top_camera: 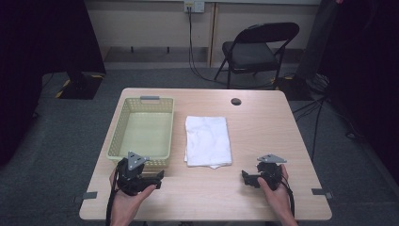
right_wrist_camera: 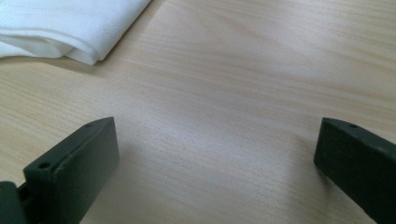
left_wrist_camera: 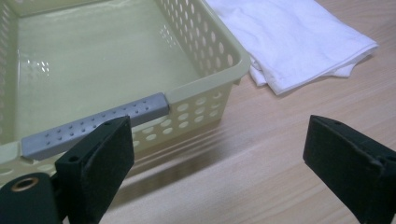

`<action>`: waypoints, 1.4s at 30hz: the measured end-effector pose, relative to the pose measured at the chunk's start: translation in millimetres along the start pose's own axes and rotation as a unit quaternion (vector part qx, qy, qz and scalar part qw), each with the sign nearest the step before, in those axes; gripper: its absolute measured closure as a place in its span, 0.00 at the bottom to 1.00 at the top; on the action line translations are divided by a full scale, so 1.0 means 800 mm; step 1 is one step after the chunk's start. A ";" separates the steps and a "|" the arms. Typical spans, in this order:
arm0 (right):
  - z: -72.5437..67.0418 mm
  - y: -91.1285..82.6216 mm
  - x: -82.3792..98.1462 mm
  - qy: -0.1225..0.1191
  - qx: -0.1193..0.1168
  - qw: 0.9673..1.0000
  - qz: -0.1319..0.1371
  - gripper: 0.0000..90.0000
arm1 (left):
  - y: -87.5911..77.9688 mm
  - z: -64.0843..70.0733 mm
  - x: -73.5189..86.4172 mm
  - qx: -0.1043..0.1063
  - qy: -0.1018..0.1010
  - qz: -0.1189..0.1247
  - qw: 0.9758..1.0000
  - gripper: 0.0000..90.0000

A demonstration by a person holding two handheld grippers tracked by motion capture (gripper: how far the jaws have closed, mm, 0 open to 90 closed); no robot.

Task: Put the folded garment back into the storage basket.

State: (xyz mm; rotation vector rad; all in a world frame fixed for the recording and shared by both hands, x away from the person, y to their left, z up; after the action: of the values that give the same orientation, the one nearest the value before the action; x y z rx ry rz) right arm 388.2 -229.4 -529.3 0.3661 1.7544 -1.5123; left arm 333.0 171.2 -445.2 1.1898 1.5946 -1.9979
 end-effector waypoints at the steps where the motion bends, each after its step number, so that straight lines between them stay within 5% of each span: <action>1: 0.000 0.000 0.000 0.000 0.000 1.000 0.000 0.00 | 0.001 0.001 -0.002 0.001 -0.001 0.000 1.000 0.08; 13: 0.000 0.000 0.000 0.000 0.000 1.000 0.000 0.00 | 0.013 0.013 -0.017 0.018 -0.004 -0.004 1.000 0.08; 42: 0.000 0.000 0.000 0.000 0.000 1.000 0.000 0.00 | 0.035 0.044 -0.047 0.035 0.026 -0.012 0.999 0.08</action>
State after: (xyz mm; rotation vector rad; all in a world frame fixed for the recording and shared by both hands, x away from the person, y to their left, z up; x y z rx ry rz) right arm 388.2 -229.3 -529.3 0.3669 1.7541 -1.5130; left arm 361.0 120.8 -433.9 1.2642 1.5819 -2.0699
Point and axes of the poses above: each handheld gripper's, and its own axes: y roughly forward along the jaws, x roughly out of its underside, z roughly to its right, the point moved 4 cm from there along y, roughly forward along the jaws
